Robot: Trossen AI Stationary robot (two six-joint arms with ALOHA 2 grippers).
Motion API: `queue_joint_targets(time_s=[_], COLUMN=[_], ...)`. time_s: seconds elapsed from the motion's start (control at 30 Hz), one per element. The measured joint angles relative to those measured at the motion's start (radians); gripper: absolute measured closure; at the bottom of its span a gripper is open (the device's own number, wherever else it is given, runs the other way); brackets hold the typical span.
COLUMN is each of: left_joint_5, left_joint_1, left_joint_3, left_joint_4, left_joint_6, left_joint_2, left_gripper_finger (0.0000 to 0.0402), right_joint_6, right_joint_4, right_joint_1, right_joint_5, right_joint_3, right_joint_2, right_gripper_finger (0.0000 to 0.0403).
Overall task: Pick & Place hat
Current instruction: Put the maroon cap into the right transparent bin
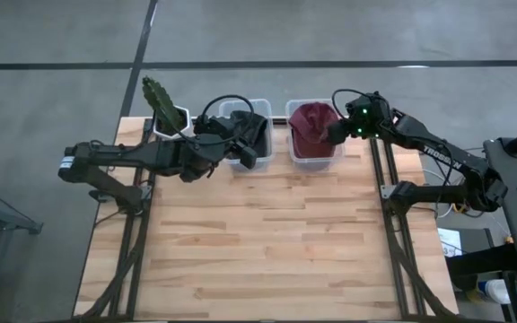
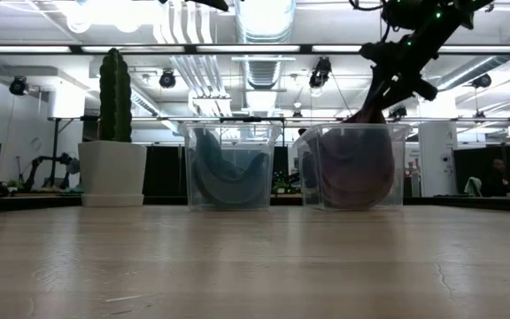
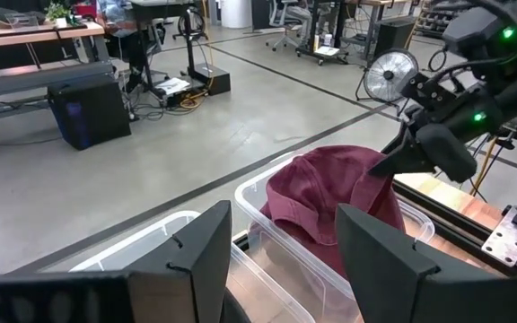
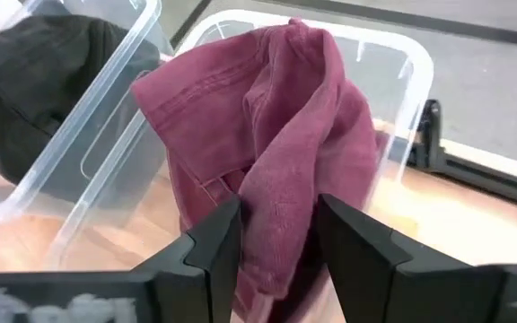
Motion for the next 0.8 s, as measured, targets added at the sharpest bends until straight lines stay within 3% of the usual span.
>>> queue_joint_targets(time_s=[0.27,0.43,0.8], left_joint_5=[0.000,0.001,0.001], left_joint_1=[0.000,0.000,0.001], left_joint_3=[0.000,0.000,0.000], left_joint_4=[0.000,0.000,0.000], left_joint_6=[0.006,0.007,0.008], left_joint_2=[0.000,0.000,0.000], left_gripper_finger=[0.0209,0.0209,0.0209], right_joint_6=[-0.078,-0.141,-0.140], right_joint_4=[-0.109,-0.097,-0.056], right_joint_1=[-0.001,0.014,0.015], right_joint_5=[0.079,0.066,0.044], right_joint_3=[0.103,0.140,0.042], right_joint_2=[0.000,0.001,0.003], right_gripper_finger=[0.0273,0.0287,0.0367])
